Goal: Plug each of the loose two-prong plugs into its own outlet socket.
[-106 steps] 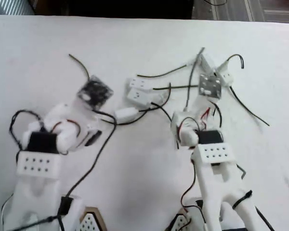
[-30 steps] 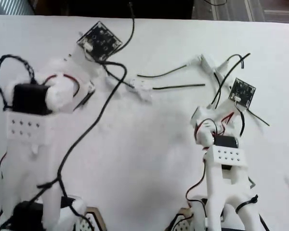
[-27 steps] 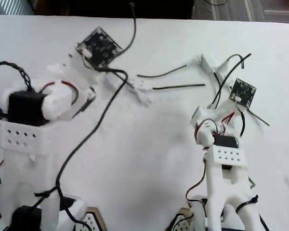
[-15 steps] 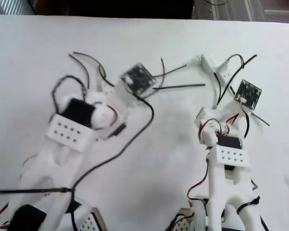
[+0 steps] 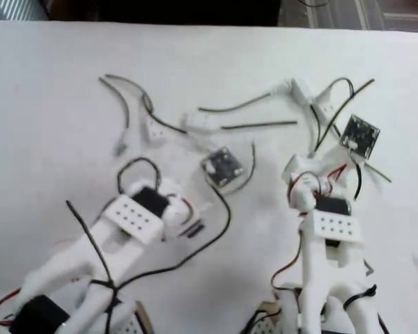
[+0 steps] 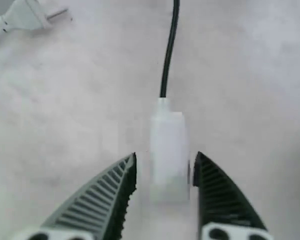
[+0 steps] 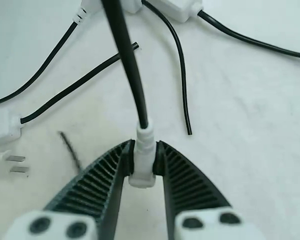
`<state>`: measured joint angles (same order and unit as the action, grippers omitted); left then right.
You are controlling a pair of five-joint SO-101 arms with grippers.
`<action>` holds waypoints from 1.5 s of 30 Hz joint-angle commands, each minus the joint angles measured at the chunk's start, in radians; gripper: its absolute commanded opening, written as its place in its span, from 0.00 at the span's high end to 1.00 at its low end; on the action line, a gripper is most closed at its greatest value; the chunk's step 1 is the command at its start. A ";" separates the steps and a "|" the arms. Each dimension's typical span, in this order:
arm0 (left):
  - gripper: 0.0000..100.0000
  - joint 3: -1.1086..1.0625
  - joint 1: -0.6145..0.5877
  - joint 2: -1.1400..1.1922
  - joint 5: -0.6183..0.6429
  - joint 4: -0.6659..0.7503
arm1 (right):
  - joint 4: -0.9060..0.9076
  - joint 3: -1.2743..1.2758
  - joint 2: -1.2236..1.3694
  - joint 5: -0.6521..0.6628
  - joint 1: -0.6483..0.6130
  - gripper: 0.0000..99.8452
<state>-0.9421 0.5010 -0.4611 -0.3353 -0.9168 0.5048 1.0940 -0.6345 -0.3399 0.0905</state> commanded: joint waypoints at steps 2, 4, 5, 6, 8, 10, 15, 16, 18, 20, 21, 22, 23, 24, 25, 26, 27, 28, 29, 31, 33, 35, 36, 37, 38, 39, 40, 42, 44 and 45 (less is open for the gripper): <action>0.75 0.005 -0.010 -0.025 -0.034 0.003 | -0.018 -0.014 -0.033 -0.009 0.002 0.98; 0.75 0.031 -0.031 -0.025 -0.058 -0.018 | -0.018 -0.014 -0.031 -0.009 0.002 0.98; 0.75 0.046 -0.053 -0.025 -0.066 -0.031 | -0.018 -0.012 -0.031 -0.009 0.002 0.98; 0.75 0.064 -0.076 -0.025 -0.077 -0.041 | -0.018 -0.012 -0.031 -0.009 0.002 0.98; 0.75 0.086 -0.131 -0.025 -0.103 -0.048 | -0.018 -0.012 -0.031 -0.009 0.002 0.98; 0.75 0.091 -0.185 -0.025 -0.133 -0.038 | -0.018 -0.012 -0.031 -0.009 0.002 0.98; 0.75 0.089 -0.263 -0.025 -0.183 -0.044 | -0.018 -0.012 -0.030 -0.009 0.001 0.98; 0.75 0.089 -0.269 -0.025 -0.183 -0.044 | -0.018 -0.012 -0.031 -0.008 0.001 0.98; 0.75 0.089 -0.275 -0.025 -0.183 -0.044 | -0.018 -0.012 -0.031 -0.006 0.001 0.98; 0.75 0.097 -0.269 -0.027 -0.183 -0.058 | -0.018 -0.012 -0.031 -0.006 0.001 0.98; 0.75 0.103 -0.262 -0.033 -0.183 -0.077 | -0.018 -0.012 -0.031 -0.006 0.001 0.98; 0.75 0.118 -0.240 -0.033 -0.176 -0.098 | -0.018 -0.012 -0.031 -0.005 0.001 0.98; 0.75 0.132 -0.216 -0.030 -0.176 -0.126 | -0.018 -0.012 -0.031 -0.005 0.001 0.98; 0.75 0.146 -0.193 -0.028 -0.175 -0.149 | -0.018 -0.012 -0.031 -0.003 0.001 0.98; 0.75 0.152 -0.174 -0.027 -0.173 -0.161 | -0.018 -0.012 -0.031 -0.003 0.001 0.98; 0.75 0.152 -0.163 -0.025 -0.173 -0.161 | -0.018 -0.012 -0.031 -0.003 0.001 0.98; 0.75 0.152 -0.159 -0.025 -0.173 -0.160 | -0.018 -0.012 -0.031 -0.003 0.001 0.98; 0.75 0.152 -0.163 -0.024 -0.173 -0.157 | -0.018 -0.012 -0.031 -0.003 0.001 0.98; 0.75 0.152 -0.174 -0.022 -0.173 -0.147 | -0.018 -0.012 -0.031 -0.003 0.001 0.98; 0.75 0.137 -0.199 0.008 -0.175 -0.118 | -0.018 -0.012 -0.031 -0.003 0.001 0.98; 0.75 0.133 -0.222 0.087 -0.176 -0.074 | -0.018 -0.014 -0.031 -0.002 0.001 0.98; 0.75 0.153 -0.249 0.203 -0.181 -0.046 | -0.018 -0.014 -0.031 -0.002 0.001 0.98; 0.75 0.183 -0.265 0.266 -0.183 -0.043 | -0.018 -0.014 -0.031 -0.002 0.001 0.98; 0.75 0.221 -0.288 0.321 -0.183 -0.057 | -0.018 -0.014 -0.031 -0.002 0.001 0.98; 0.75 0.273 -0.308 0.371 -0.180 -0.091 | -0.018 -0.014 -0.031 -0.002 0.001 0.98; 0.75 0.333 -0.331 0.407 -0.180 -0.127 | -0.018 -0.014 -0.031 -0.002 0.001 0.98; 0.75 0.385 -0.358 0.433 -0.178 -0.163 | -0.018 -0.014 -0.031 -0.002 0.001 0.98; 0.75 0.485 -0.404 0.456 -0.176 -0.222 | -0.018 -0.014 -0.031 -0.002 0.001 0.98; 0.75 0.560 -0.437 0.450 -0.180 -0.275 | -0.018 -0.014 -0.031 -0.002 0.001 0.98; 0.75 0.592 -0.443 0.440 -0.181 -0.305 | -0.018 -0.014 -0.031 -0.002 0.001 0.98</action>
<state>-0.5247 0.1143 -0.0115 -0.5102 -1.1224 0.5048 1.0940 -0.6345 -0.3399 0.0905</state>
